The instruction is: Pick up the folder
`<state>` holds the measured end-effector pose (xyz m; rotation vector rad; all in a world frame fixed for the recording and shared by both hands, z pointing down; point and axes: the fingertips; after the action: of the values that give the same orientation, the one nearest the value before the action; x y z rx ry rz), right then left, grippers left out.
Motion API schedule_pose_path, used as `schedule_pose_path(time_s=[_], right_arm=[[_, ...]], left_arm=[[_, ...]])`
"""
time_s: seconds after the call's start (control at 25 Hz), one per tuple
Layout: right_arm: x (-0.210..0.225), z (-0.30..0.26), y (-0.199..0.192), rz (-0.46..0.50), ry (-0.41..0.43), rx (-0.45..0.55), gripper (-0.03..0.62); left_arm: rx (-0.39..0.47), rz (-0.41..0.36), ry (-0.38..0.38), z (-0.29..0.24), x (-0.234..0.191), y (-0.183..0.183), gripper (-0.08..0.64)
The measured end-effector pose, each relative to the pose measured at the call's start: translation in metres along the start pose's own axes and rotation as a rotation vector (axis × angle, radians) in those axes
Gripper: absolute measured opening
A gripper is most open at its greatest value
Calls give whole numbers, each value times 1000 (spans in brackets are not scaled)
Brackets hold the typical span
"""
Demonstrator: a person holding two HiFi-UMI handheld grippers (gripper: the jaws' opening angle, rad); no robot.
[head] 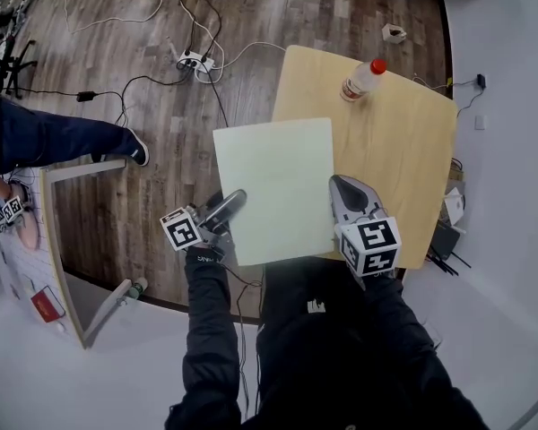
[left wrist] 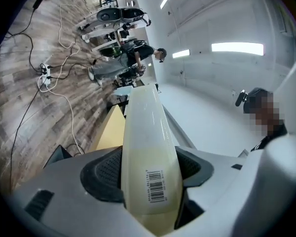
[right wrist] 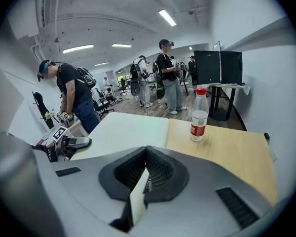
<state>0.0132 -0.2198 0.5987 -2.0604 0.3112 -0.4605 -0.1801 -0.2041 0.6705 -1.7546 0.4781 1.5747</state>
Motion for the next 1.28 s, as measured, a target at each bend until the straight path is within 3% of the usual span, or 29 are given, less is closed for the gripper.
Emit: schedule_pose_path(time_s=[0.32,0.72,1.08,1.28], right_arm=[[-6,40,59,34,-2,139,21],[-2,118,154,46,-40,373,21],[-3,173,216,97,-48,524,21],[-15,185,239,133,-33,574,21]], left_arm=[[130,-143,-112,-13,92,23,322],[265,-449,-201,-22,233,48,322],[371,-662,-242,-26,331,52,322],[420,-736,-245,-29,365,52,322]])
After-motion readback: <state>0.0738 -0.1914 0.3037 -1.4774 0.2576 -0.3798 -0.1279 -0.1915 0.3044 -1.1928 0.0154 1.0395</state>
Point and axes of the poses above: the fingertips, and each gripper's own axes: z backward along the fingers, x to its right, y out of its top, and after that the axes turned 13 degrees about x, right-handed
